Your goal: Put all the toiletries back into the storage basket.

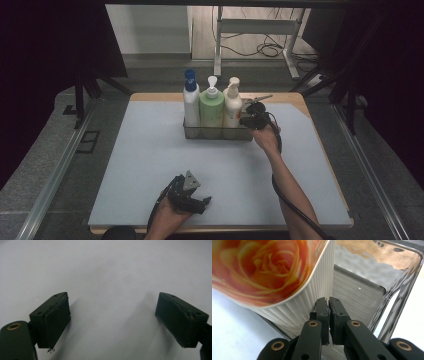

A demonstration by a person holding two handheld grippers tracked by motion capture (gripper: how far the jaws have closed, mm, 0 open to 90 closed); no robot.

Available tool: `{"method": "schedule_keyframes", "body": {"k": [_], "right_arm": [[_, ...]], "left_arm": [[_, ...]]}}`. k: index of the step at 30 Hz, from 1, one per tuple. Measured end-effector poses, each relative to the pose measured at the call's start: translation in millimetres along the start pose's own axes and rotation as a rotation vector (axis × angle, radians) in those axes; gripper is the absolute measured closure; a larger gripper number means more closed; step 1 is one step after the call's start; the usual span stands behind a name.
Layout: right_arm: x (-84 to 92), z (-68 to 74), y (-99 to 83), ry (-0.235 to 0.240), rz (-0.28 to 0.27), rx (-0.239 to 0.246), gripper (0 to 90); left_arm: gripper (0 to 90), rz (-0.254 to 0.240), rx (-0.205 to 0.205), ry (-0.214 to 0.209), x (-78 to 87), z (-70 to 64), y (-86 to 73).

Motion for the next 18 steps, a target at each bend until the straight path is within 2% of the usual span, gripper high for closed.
{"method": "schedule_keyframes", "body": {"k": [11,18], "right_arm": [[2.4,3.5,2.9,0.003,-0.001,0.013,87.5],[2.6,4.2,2.9,0.011,0.0,0.005,88.2]], "left_arm": [[12.3,0.0,0.0,0.0,0.0,0.0,0.0],[12.3,0.0,0.0,0.0,0.0,0.1,0.0]]}}
Point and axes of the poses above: each handheld gripper's, and its own axes: x roughly backward along the jaws, y roughly out of its top, z roughly to its left, the point moved 7 cm from there along -x, roughly forward along the jaws, and after that the axes turned 2 degrees about -y, right-handed, at the moved point
